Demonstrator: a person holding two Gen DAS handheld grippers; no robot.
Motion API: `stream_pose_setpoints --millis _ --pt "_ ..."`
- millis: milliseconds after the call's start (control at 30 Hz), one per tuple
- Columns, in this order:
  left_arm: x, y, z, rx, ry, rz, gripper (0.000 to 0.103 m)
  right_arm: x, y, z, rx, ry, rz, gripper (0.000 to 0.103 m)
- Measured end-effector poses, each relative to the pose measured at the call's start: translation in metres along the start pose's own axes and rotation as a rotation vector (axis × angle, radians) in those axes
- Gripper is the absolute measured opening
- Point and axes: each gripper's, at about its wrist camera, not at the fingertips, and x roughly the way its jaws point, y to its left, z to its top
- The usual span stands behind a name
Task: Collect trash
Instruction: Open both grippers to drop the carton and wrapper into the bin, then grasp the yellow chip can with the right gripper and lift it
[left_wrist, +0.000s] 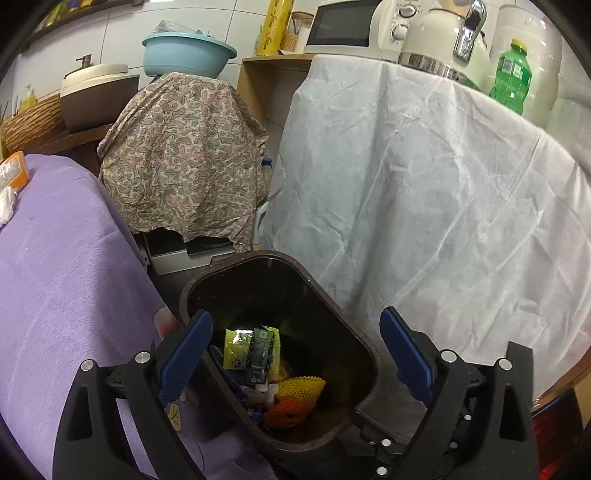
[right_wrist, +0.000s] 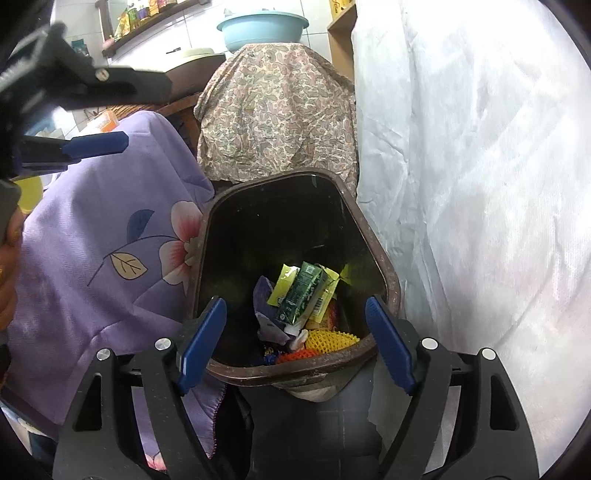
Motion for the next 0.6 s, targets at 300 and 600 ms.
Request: stream_pose_setpoints --millis 300,600 --pt "-0.058 -0.001 -0.001 -0.007 -0.075 -0.06 0.096 -0.016 0.021 0.015 -0.043 -0.046 0.059 0.085" --pt "-0.128 0.041 -0.008 -0.015 -0.153 -0.008 0.097 -0.03 0.055 0.035 -0.095 -0.077 0.153 0.088"
